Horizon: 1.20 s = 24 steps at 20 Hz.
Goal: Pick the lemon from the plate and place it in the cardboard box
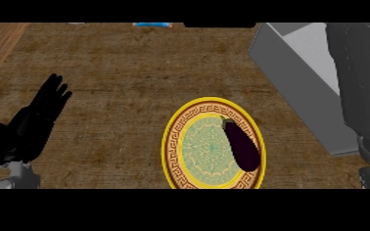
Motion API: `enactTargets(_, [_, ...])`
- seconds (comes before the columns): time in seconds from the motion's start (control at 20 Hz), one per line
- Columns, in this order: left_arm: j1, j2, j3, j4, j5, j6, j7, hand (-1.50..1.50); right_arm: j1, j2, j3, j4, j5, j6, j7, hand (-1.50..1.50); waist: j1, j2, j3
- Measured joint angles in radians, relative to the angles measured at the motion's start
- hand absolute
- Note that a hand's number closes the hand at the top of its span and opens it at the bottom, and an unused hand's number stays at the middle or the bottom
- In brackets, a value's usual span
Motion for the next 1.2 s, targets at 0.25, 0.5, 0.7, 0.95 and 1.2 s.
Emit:
enactTargets(0.25, [0.008,0.001,0.008,0.013,0.001,-0.013,-0.021,0.0,0.036,-0.051,-0.031,0.069,-0.011,-0.076,-0.098,1.5,0.003,0.001,0.0])
enactTargets(0.5, [-0.007,0.002,0.005,-0.013,-0.001,-0.004,0.008,0.0,0.065,-0.094,-0.072,0.22,-0.022,-0.2,-0.225,1.5,0.008,0.003,0.0])
enactTargets(0.7, [-0.014,0.0,-0.003,-0.038,-0.003,0.005,0.043,0.0,0.071,-0.098,-0.099,0.342,-0.036,-0.29,-0.298,1.5,0.011,0.004,0.001])
enactTargets(0.95, [-0.019,-0.015,-0.016,-0.029,-0.016,0.013,0.033,0.0,0.074,-0.094,-0.142,0.493,-0.074,-0.306,-0.341,1.5,0.015,0.006,0.001])
enactTargets(1.2, [-0.012,-0.008,0.0,-0.01,-0.01,0.0,0.014,0.0,0.107,-0.104,-0.184,0.597,-0.106,-0.308,-0.347,-1.5,0.013,0.006,0.001])
